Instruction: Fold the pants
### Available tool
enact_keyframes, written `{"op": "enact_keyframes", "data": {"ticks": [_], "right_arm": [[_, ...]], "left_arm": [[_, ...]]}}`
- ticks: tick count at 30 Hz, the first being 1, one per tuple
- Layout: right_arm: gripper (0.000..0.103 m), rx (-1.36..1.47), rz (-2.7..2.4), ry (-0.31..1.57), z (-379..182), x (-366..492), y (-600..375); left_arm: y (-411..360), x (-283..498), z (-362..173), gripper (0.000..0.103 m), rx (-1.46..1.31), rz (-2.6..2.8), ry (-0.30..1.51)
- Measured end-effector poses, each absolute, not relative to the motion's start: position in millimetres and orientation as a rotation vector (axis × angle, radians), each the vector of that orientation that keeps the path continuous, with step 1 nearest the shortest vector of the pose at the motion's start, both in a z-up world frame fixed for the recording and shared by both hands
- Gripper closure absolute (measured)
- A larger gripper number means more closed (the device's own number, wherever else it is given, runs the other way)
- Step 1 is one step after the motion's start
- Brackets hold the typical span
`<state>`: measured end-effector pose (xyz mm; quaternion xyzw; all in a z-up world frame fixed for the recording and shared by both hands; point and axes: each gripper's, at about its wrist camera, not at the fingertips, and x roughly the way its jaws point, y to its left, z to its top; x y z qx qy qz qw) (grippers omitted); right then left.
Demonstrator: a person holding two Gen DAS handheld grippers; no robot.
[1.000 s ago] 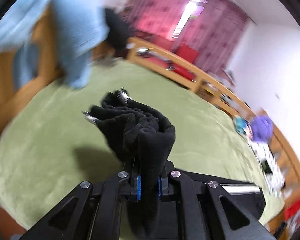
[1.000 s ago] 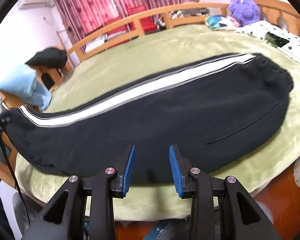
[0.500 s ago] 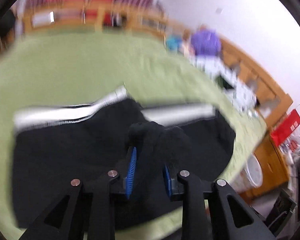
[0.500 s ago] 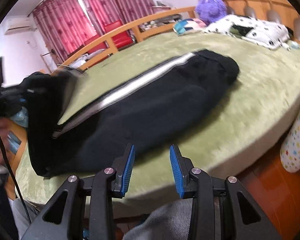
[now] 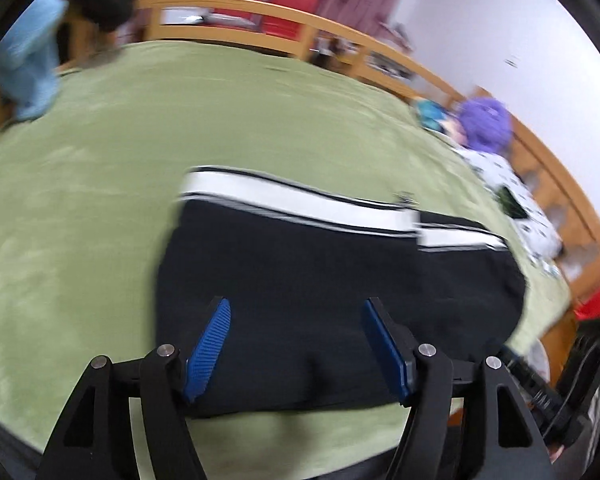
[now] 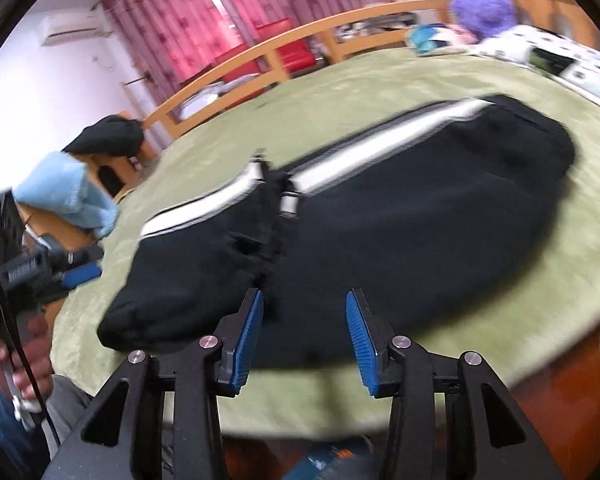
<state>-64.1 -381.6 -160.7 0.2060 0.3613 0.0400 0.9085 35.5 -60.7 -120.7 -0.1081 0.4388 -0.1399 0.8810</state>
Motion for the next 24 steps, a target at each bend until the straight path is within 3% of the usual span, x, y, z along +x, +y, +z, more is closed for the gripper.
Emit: {"op": "enact_keyframes", "data": {"ticks": [4,6,9,15,16,19,24], "right_arm": [[0.061,0.436,0.138,0.782,-168,-23,-358],[0.084,0.385,0.123,0.811,-176,-13,-345],[0.087,0.229,0.123,0.793,-177,-30,-328],[0.087,0.211,0.117,0.907,-203,-46,-333],[0.087,0.190,0.116,0.907,-200,-47,-331],[0.079,0.159,0.140,0.909,-186,-47,-328],[0.048,0.206,0.169,0.818,-150,-24,-342]], "left_arm": [[-22,31,-135,0.038,-0.244,-0.200,0.920],[-19,36,-143,0.038,-0.261,-0.196,0.945],[-21,42,-150,0.038,-0.299,-0.221,0.958],[-38,59,-198,0.038,-0.239,-0.229,1.067],[-41,60,-206,0.033,-0.208,-0.207,1.083],[-46,60,-217,0.031,-0.163,-0.203,1.092],[-21,70,-208,0.033,-0.295,-0.301,1.132]]}}
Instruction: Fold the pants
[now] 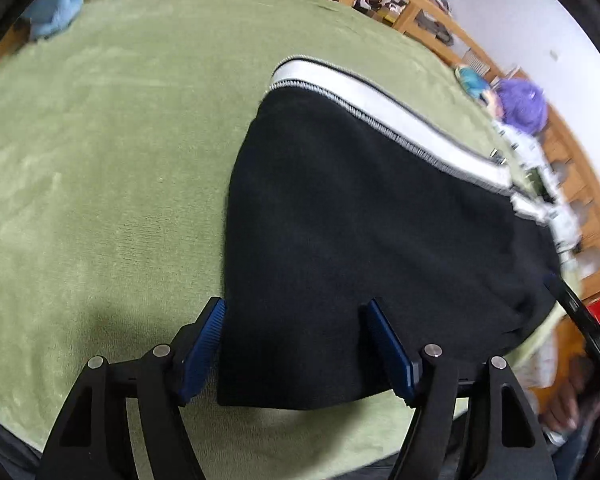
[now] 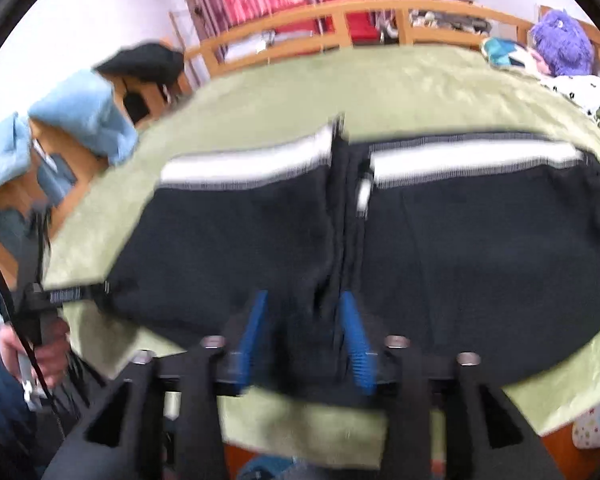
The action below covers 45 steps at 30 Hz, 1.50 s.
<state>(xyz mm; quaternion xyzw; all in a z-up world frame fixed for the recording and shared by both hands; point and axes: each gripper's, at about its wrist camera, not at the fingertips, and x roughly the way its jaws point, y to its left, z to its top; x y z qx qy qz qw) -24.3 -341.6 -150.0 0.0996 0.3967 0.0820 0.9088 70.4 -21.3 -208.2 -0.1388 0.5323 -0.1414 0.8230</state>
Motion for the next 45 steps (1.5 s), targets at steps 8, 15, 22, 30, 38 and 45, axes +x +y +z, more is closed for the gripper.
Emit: {"op": "enact_keyframes", "data": {"ticks": [8,15,22,30,38,45], "right_arm": [[0.045,0.271,0.131,0.965,-179,100,-358],[0.082,0.329,0.244,0.928,-172,131,-364],[0.068,0.264,0.183,1.053,-207,138,-370],[0.060,0.294,0.177,0.906,-165,41,-383],[0.060,0.272,0.132,0.971,-196,-3,-356],[0.044,0.379,-0.154,0.788,-157,-62,-438]], "left_arm": [[5,78,-190,0.035,-0.290,-0.286,1.066],[17,92,-190,0.035,-0.358,-0.264,1.049],[0,99,-211,0.035,-0.360,-0.284,1.110],[-7,96,-227,0.035,-0.444,-0.345,1.147],[-16,124,-226,0.035,-0.397,-0.368,1.128],[-23,154,-225,0.035,-0.325,-0.363,1.119]]}}
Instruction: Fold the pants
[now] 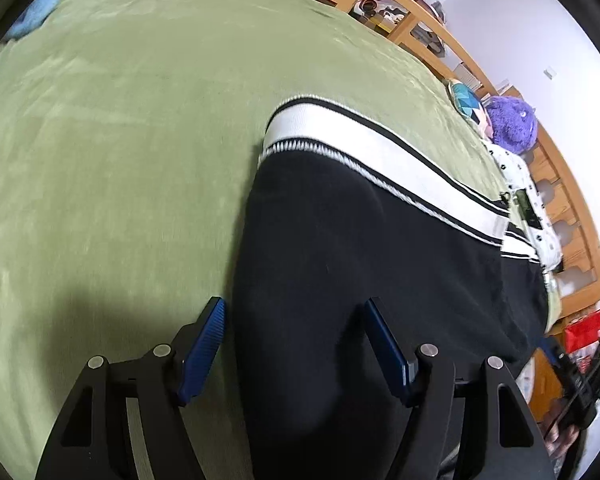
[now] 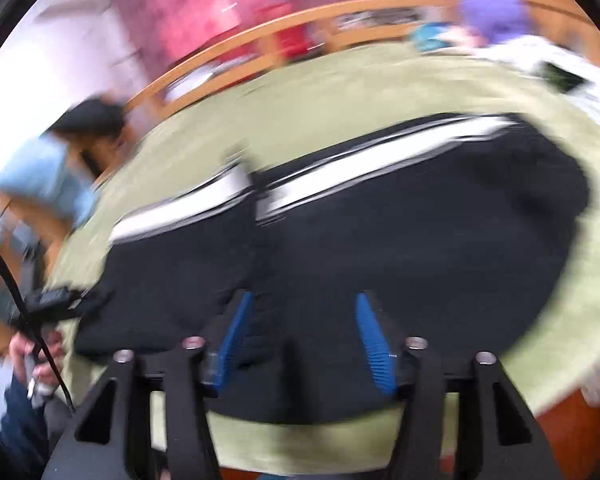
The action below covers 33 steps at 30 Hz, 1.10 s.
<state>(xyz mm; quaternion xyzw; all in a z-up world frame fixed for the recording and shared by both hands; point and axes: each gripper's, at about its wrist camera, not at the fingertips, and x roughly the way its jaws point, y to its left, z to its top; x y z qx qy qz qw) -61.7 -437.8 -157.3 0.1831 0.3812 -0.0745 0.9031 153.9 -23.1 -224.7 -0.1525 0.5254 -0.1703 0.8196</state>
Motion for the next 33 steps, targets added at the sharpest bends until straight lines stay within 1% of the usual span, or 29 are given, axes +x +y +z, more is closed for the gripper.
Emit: {"op": "enact_keyframes", "data": {"ticks": [2,3,5,7,9,12,14,15,16,17,18,19,20,22,25,27,30,33], "right_arm": [[0.044,0.420,-0.333,0.795,-165,-74,-477],[0.041,0.475,-0.393,0.798,-173,-80,-500],[0.039,0.572,-0.429,0.819,-191,-82,-530],[0.039,0.686,-0.397,0.813,-208,-81,-553],[0.039,0.806,-0.343,0.782,-222,-75,-567],[0.036,0.818,-0.319,0.745,-229,-67,-571],[0.035,0.821,-0.305,0.743,-232,-53,-569],[0.037,0.831,-0.320,0.747,-234,-47,-567],[0.042,0.826,-0.322,0.743,-232,-44,-564],[0.066,0.816,-0.301,0.749,-231,-38,-559],[0.073,0.789,-0.294,0.770,-230,-26,-555],[0.077,0.762,-0.311,0.771,-229,-19,-554],[0.084,0.729,-0.320,0.769,-227,-17,-549],[0.085,0.689,-0.342,0.775,-221,-15,-542],[0.086,0.695,-0.357,0.755,-209,-19,-538],[0.086,0.702,-0.361,0.727,-197,-19,-533],[0.087,0.654,-0.355,0.695,-171,-15,-515],[0.087,0.620,-0.342,0.673,-149,-3,-489]], "left_arm": [[-27,158,-224,0.035,-0.310,-0.367,1.117],[-30,160,-224,0.035,-0.301,-0.375,1.111],[-35,164,-224,0.036,-0.282,-0.380,1.109],[-38,167,-224,0.039,-0.266,-0.372,1.111],[-38,171,-224,0.041,-0.269,-0.370,1.116],[-39,176,-226,0.044,-0.289,-0.366,1.129],[-37,179,-229,0.050,-0.308,-0.363,1.136],[-38,181,-230,0.052,-0.318,-0.360,1.136],[-38,182,-231,0.058,-0.331,-0.359,1.136],[-40,182,-232,0.066,-0.332,-0.359,1.138],[-42,182,-231,0.070,-0.329,-0.364,1.137],[-42,181,-229,0.077,-0.325,-0.371,1.127],[-42,179,-227,0.080,-0.322,-0.373,1.119],[-40,178,-223,0.084,-0.339,-0.377,1.113],[-23,176,-213,0.092,-0.420,-0.405,1.087],[-18,174,-206,0.093,-0.432,-0.433,1.070],[-9,169,-191,0.093,-0.376,-0.451,1.030],[9,172,-185,0.093,-0.421,-0.491,1.026]]}}
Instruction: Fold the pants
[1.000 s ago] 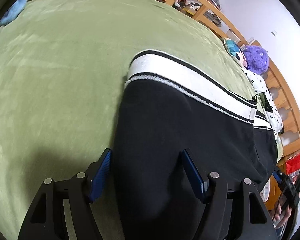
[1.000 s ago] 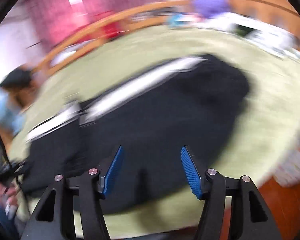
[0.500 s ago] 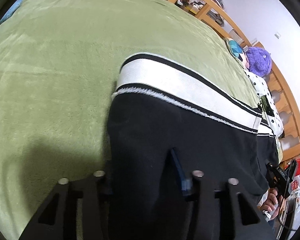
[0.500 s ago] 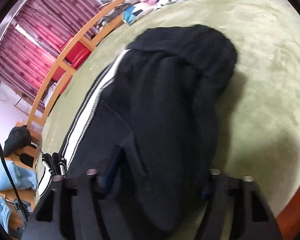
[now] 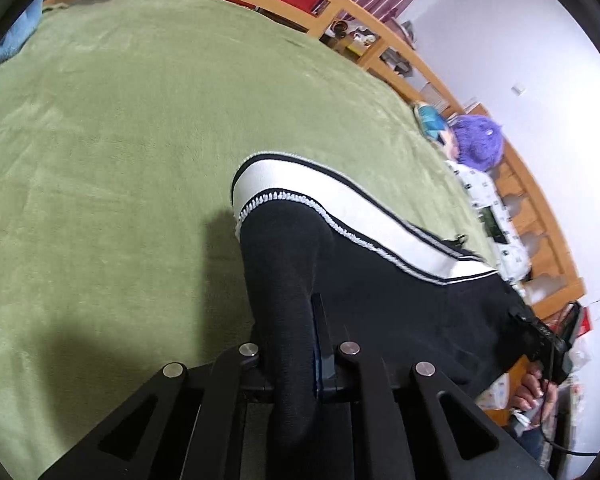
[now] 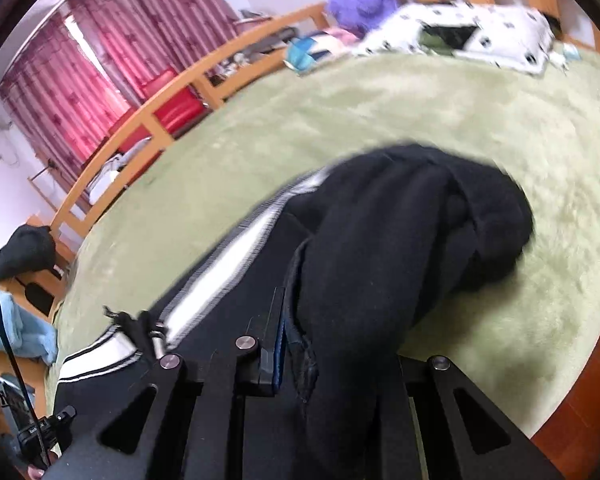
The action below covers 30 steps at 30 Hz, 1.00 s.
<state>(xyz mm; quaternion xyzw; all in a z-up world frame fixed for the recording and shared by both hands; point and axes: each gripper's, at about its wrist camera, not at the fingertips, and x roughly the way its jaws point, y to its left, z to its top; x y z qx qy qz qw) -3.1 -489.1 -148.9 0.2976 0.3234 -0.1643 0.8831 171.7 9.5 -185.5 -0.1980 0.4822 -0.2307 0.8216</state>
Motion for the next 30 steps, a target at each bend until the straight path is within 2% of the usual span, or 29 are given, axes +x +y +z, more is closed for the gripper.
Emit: {"op": "enact_keyframes", "data": {"ticks": [4,7,11,14,15,16,17,19,20,22,23,27,30], "right_arm": [[0.087,0.611,-0.305,0.668,-131,2,-455],[0.087,0.601,-0.235,0.693,-127,7,-415],[0.087,0.609,-0.083,0.762,-145,15,-345],[0.085,0.567,-0.028,0.815,-161,13,-305],[0.078,0.545,-0.019,0.837,-168,9,-294],[0.073,0.537,-0.011,0.856,-173,7,-291],[0.064,0.533,0.001,0.875,-177,3,-289],[0.062,0.529,0.005,0.912,-183,-6,-296],[0.061,0.526,-0.006,0.923,-184,-12,-304],[0.054,0.536,-0.022,0.918,-181,-31,-319],[0.047,0.553,-0.019,0.906,-178,-39,-324],[0.033,0.663,-0.016,0.833,-177,-54,-352],[0.031,0.795,-0.008,0.802,-189,-42,-366]], "left_arm": [[48,173,-174,0.093,-0.434,-0.458,0.986],[108,174,-166,0.093,-0.479,-0.390,0.965],[186,167,-156,0.093,-0.470,-0.243,0.937],[214,166,-165,0.091,-0.468,-0.214,0.993],[217,166,-170,0.089,-0.474,-0.216,1.008],[217,165,-177,0.083,-0.455,-0.189,1.028],[214,163,-182,0.078,-0.414,-0.148,1.046],[205,160,-187,0.070,-0.350,-0.090,1.061],[200,157,-186,0.060,-0.328,-0.070,1.062],[193,149,-182,0.049,-0.283,-0.040,1.052],[188,143,-178,0.046,-0.249,-0.030,1.038],[185,118,-170,0.040,-0.217,-0.002,1.015],[184,100,-165,0.040,-0.252,0.010,1.004]]}}
